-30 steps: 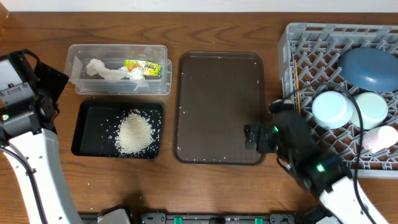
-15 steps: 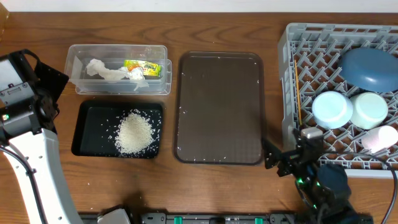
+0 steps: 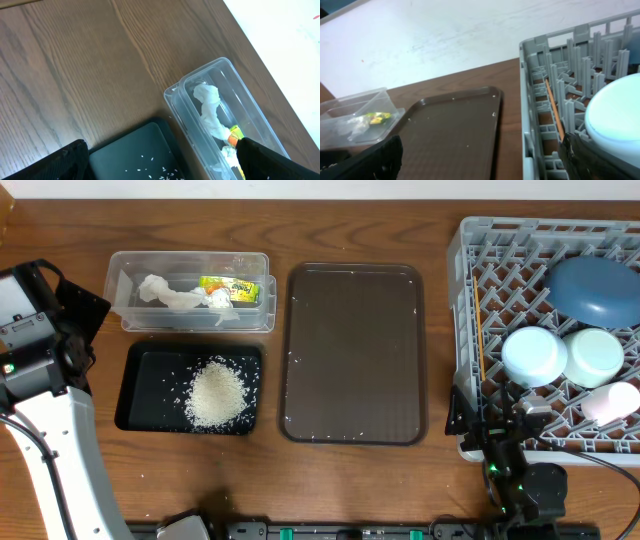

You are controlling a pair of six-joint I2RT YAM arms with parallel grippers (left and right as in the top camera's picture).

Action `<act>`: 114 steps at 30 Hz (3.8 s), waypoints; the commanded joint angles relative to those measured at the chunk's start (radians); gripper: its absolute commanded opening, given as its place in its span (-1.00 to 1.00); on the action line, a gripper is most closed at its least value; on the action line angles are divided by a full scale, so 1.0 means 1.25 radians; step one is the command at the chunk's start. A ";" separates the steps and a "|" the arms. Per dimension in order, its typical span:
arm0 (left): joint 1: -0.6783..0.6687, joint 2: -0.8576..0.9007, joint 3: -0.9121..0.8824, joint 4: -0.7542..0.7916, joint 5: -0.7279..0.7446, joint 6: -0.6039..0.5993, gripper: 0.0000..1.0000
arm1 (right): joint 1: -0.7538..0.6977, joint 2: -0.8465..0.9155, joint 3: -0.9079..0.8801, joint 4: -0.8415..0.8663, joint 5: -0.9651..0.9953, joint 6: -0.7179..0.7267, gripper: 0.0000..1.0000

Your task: Sort waste into correct bins and load items into the dishwasher rack

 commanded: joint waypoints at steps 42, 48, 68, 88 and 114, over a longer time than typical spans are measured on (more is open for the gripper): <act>0.003 0.003 0.008 -0.002 -0.007 -0.004 0.93 | -0.014 -0.010 -0.008 -0.005 0.018 -0.303 0.98; 0.003 0.003 0.008 -0.002 -0.007 -0.004 0.93 | -0.014 -0.010 -0.008 -0.005 0.018 -0.303 0.98; 0.004 -0.027 0.008 -0.099 -0.007 0.048 0.93 | -0.014 -0.010 -0.008 -0.005 0.018 -0.303 0.99; -0.201 -0.374 -0.421 0.100 0.087 0.016 0.93 | -0.014 -0.010 -0.008 -0.005 0.018 -0.303 0.99; -0.270 -0.842 -1.078 0.698 0.099 0.145 0.93 | -0.014 -0.010 -0.008 -0.005 0.018 -0.303 0.98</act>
